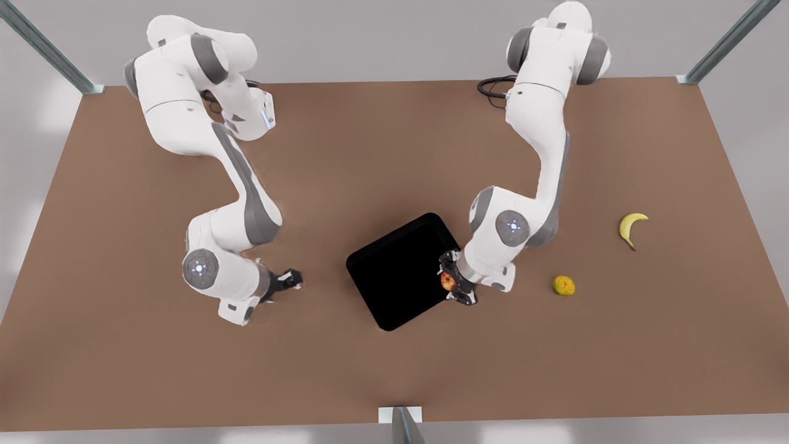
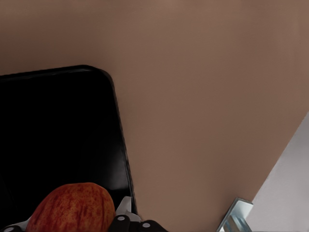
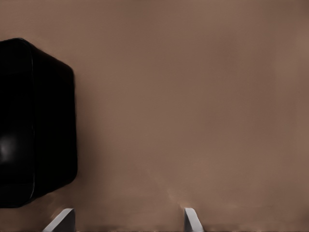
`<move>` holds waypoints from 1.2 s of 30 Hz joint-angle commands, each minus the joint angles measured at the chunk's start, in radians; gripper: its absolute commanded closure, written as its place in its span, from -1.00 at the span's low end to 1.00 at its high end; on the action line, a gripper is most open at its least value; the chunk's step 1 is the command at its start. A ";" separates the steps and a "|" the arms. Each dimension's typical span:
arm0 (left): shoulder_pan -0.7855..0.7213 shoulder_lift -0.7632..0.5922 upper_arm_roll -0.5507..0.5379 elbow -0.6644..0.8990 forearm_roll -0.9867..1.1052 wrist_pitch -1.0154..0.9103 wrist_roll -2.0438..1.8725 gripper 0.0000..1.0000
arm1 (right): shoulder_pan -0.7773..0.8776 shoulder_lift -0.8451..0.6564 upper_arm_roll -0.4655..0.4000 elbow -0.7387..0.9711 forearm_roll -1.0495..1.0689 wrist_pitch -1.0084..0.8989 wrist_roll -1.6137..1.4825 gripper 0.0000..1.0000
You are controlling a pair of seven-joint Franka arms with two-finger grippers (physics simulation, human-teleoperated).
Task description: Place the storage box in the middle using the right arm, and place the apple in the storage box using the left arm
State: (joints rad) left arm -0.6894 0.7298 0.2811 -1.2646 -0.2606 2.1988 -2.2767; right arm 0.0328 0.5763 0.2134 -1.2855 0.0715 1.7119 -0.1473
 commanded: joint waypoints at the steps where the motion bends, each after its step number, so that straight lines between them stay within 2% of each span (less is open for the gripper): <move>1: -0.007 0.010 0.003 0.019 -0.644 -0.037 0.043 0.57 | -0.036 -0.032 -0.002 -0.005 -0.001 -0.064 -0.018 -1.00; 2: -0.036 0.026 0.003 0.025 -0.644 0.027 -0.017 0.57 | -0.088 -0.121 -0.069 -0.008 -0.045 -0.227 -0.073 -1.00; 3: -0.067 0.034 0.004 0.025 -0.644 0.073 -0.046 0.57 | -0.090 -0.171 -0.127 -0.009 -0.114 -0.290 -0.138 -1.00; 5: -0.094 0.040 0.004 0.054 -0.643 0.091 -0.110 0.57 | -0.091 -0.227 -0.221 -0.048 -0.144 -0.308 -0.278 -1.00; 16: -0.209 0.029 0.003 0.109 -0.643 0.087 -0.241 0.57 | -0.156 -0.208 -0.221 -0.045 -0.144 -0.431 -0.281 -1.00; 18: -0.237 0.031 0.003 0.109 -0.634 0.088 -0.248 0.57 | -0.151 -0.210 -0.219 -0.029 -0.200 -0.463 -0.284 -1.00; 26: -0.259 0.039 0.001 0.097 -0.611 0.087 -0.270 0.56 | -0.156 -0.159 -0.221 0.008 -0.202 -0.457 -0.278 -1.00; 27: -0.260 0.039 0.001 0.097 -0.595 0.088 -0.261 -0.96 | -0.156 -0.159 -0.221 0.014 -0.203 -0.457 -0.278 -1.00; 36: -0.226 -0.007 0.019 0.097 -0.543 0.068 -0.257 -1.00 | -0.156 -0.131 -0.221 0.032 -0.203 -0.451 -0.273 -1.00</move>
State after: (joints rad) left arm -0.9029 0.7112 0.3054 -1.1675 -0.2847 2.2586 -2.5403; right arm -0.1227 0.4469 -0.0077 -1.2484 -0.1319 1.2609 -0.4203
